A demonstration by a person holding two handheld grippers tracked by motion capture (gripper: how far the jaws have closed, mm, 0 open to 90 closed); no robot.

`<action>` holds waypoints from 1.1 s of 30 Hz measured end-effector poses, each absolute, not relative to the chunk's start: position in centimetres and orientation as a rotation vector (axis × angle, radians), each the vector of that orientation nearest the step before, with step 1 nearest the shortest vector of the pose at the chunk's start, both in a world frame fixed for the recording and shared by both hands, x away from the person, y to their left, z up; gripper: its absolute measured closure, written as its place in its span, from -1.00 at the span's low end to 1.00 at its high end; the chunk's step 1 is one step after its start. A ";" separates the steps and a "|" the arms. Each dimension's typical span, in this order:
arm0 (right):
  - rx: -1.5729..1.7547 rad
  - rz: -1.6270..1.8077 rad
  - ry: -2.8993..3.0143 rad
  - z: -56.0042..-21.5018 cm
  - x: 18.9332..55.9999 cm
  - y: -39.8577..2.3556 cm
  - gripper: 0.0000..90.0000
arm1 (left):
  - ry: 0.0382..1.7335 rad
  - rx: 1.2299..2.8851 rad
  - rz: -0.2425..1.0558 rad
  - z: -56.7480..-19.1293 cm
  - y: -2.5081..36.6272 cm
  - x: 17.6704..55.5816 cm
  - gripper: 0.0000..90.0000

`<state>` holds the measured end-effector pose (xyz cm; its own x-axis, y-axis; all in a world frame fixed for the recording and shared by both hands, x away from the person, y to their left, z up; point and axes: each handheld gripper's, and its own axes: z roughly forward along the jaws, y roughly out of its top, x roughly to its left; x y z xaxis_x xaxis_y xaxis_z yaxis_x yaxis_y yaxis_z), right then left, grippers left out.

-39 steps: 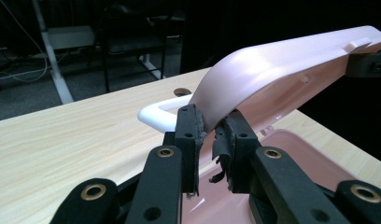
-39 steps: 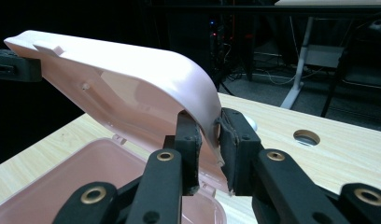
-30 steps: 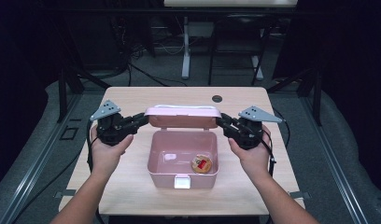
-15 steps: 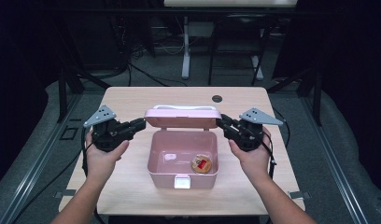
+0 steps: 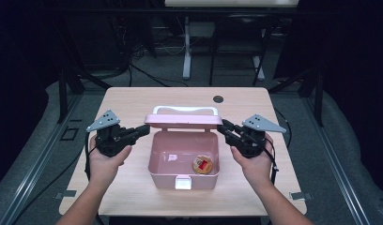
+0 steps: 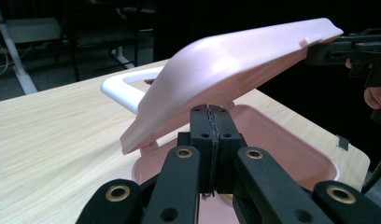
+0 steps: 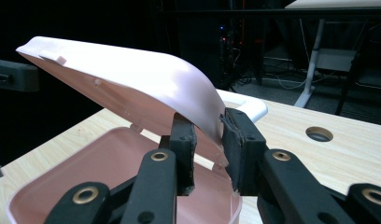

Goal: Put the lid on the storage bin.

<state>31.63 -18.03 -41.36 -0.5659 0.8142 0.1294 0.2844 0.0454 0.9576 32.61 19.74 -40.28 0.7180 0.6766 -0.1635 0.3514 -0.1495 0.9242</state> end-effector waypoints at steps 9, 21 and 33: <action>1.101 1.565 1.896 -42.1 30.9 -18.3 0.62 | 0.804 1.758 0.339 -40.5 19.6 32.0 0.99; 1.121 1.597 1.951 -43.1 29.3 -18.8 0.53 | 0.793 1.771 0.329 -41.1 19.8 31.5 0.99; 1.126 1.566 1.928 -44.6 27.7 -20.2 0.43 | 0.783 1.772 0.327 -41.9 19.9 30.7 0.99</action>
<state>27.74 -20.20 -44.63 -0.5886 0.7904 0.1697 0.3280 0.0416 0.9438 30.65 19.88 -41.90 0.7417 0.6512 -0.1608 0.3440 -0.1635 0.9246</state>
